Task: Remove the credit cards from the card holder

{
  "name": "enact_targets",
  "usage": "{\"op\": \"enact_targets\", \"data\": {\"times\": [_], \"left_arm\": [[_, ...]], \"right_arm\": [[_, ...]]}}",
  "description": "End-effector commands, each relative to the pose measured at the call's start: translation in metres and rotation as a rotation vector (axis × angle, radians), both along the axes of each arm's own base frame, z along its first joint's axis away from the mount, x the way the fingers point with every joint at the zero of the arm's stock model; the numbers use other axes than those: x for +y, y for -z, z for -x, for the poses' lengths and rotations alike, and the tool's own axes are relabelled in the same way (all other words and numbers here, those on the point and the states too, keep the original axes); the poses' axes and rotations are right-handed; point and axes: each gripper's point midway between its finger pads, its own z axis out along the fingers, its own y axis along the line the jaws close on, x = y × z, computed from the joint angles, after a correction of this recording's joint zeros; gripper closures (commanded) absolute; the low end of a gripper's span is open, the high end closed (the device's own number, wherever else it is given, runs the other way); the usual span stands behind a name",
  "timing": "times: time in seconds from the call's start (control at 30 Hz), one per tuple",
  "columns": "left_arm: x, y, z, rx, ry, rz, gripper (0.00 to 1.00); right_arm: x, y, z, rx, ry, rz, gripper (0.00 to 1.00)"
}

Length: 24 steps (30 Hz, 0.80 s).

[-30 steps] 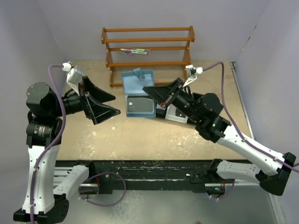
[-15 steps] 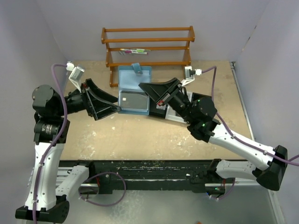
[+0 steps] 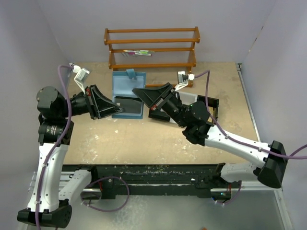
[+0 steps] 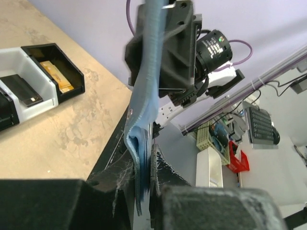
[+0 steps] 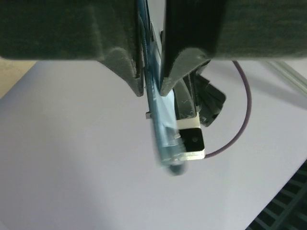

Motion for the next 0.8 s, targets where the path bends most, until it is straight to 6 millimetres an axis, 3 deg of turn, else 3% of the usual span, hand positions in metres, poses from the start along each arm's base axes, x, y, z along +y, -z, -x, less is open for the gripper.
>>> {"op": "enact_targets", "data": {"times": [0.0, 0.1, 0.2, 0.33, 0.4, 0.57, 0.77], "left_arm": [[0.001, -0.007, 0.004, -0.117, 0.038, -0.067, 0.90], [0.008, 0.005, -0.007, -0.187, -0.026, -0.191, 0.95], [0.016, 0.019, -0.018, -0.225, -0.061, -0.311, 0.98], [0.015, 0.032, -0.014, -0.176, 0.007, -0.336, 0.96], [0.017, 0.037, -0.014, -0.175, 0.011, -0.352, 0.96], [0.034, 0.060, -0.034, -0.182, -0.066, -0.519, 0.99], [0.054, 0.091, -0.052, -0.164, -0.098, -0.693, 0.98]], "right_arm": [[-0.014, -0.007, 0.006, -0.037, -0.028, 0.021, 0.62], [-0.025, 0.010, -0.001, -0.081, -0.087, 0.195, 0.38], [-0.029, 0.034, -0.011, -0.132, -0.118, 0.466, 0.28], [-0.024, 0.068, -0.015, -0.134, -0.182, 0.741, 0.20], [-0.021, 0.071, -0.015, -0.174, -0.213, 0.795, 0.06], [-0.031, 0.078, -0.017, -0.255, -0.213, 0.943, 0.02], [-0.035, 0.079, -0.039, -0.296, -0.100, 1.006, 0.00]]}}
